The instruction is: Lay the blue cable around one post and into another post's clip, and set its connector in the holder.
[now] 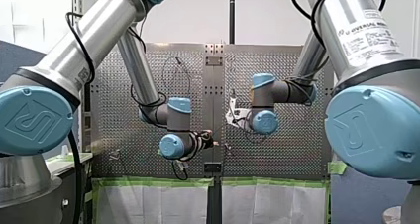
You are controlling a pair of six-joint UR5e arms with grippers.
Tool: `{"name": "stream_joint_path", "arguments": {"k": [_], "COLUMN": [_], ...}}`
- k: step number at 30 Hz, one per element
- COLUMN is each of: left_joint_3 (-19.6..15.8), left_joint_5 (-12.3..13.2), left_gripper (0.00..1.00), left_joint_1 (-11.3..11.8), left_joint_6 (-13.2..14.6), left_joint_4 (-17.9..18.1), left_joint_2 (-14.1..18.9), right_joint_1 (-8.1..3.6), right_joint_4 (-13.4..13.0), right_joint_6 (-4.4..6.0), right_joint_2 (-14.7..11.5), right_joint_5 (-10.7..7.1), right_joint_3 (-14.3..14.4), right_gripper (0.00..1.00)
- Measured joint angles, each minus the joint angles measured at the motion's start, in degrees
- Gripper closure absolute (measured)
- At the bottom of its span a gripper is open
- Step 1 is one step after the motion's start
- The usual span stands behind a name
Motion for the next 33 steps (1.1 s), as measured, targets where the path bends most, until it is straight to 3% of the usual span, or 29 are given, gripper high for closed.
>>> {"name": "stream_joint_path", "arguments": {"k": [10,19,23,33], "left_joint_3": [0.0,0.0,0.0,0.0], "left_joint_5": [-5.2,-8.5,-8.7,-8.5], "left_gripper": [0.00,0.00,0.00,0.00], "left_joint_1": [-0.1,0.1,0.0,-0.2], "left_joint_6": [1.1,-2.3,-3.1,-2.2], "left_joint_4": [0.0,0.4,0.6,1.1], "left_joint_2": [0.0,0.0,0.0,0.0], "right_joint_1": [1.66,3.03,3.57,4.26], "right_joint_4": [1.2,1.0,1.0,0.6], "right_joint_6": [0.27,1.06,1.28,1.37], "right_joint_2": [-0.8,-0.8,-0.8,-0.7], "right_joint_5": [0.48,0.72,0.64,0.56], "right_joint_3": [0.0,0.0,0.0,0.0], "right_gripper": [0.82,0.82,0.82,0.82]}}
